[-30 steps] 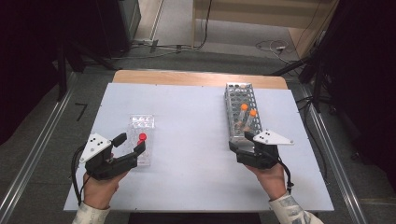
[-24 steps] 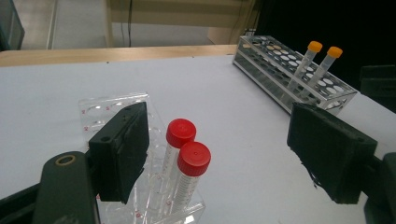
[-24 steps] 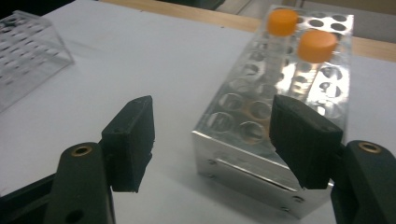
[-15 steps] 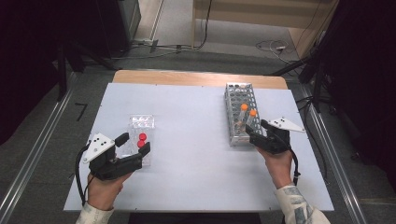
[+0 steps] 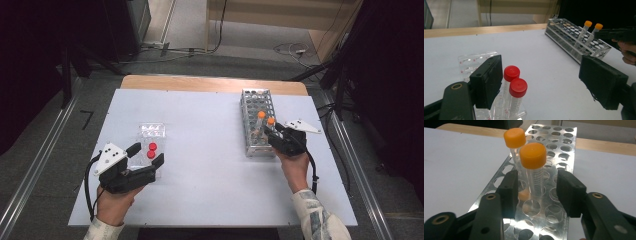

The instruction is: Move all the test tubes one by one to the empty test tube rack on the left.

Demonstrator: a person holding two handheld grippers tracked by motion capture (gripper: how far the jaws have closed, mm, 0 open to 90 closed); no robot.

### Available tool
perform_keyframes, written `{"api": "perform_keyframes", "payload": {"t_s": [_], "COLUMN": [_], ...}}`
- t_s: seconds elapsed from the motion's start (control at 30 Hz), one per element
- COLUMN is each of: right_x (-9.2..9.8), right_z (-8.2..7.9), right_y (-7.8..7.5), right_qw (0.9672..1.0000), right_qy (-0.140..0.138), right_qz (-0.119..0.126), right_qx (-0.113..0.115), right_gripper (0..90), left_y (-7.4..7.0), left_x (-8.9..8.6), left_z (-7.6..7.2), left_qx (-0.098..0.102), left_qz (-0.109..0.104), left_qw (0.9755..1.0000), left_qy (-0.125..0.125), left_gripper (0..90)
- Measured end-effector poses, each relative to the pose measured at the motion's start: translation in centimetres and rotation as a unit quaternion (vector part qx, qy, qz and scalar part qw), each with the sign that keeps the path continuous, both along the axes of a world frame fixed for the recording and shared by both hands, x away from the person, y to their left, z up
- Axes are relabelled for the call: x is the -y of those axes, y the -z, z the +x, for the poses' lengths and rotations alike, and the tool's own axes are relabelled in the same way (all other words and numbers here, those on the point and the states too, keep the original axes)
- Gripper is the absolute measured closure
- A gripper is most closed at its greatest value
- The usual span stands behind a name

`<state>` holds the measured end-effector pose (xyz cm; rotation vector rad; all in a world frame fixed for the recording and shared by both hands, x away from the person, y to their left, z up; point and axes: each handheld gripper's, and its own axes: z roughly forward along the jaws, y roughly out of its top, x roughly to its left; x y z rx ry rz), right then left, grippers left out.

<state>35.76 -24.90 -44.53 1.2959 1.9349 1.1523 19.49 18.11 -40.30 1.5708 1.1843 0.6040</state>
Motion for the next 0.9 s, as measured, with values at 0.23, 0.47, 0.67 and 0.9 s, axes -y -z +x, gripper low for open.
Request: {"api": "perform_keyframes", "payload": {"t_s": [0.23, 0.47, 0.67, 0.9], "right_x": [-0.48, -0.73, -0.94, -0.58], "right_z": [0.21, 0.51, 0.57, 0.36], "right_y": [0.41, 0.75, 0.95, 0.28], "right_qw": [0.9999, 0.9998, 0.9994, 0.9994], "right_qy": [-0.003, 0.002, 0.003, 0.008], "right_qz": [-0.011, -0.017, -0.030, -0.024], "right_qx": [0.005, 0.011, 0.013, 0.024], "right_gripper": [58.8, 64.7, 70.8, 71.4], "left_y": [0.11, 0.13, 0.15, 0.09], "left_x": [0.03, 0.04, 0.03, 0.20], "left_z": [-0.02, 0.02, 0.03, 0.06], "left_qx": [-0.001, -0.002, -0.002, -0.005], "left_qz": [0.001, 0.000, 0.000, 0.001], "left_qw": [1.0000, 1.0000, 1.0000, 1.0000], "left_qy": [0.001, 0.001, 0.001, 0.001], "left_gripper": [19.7, 19.8, 19.7, 14.4]}}
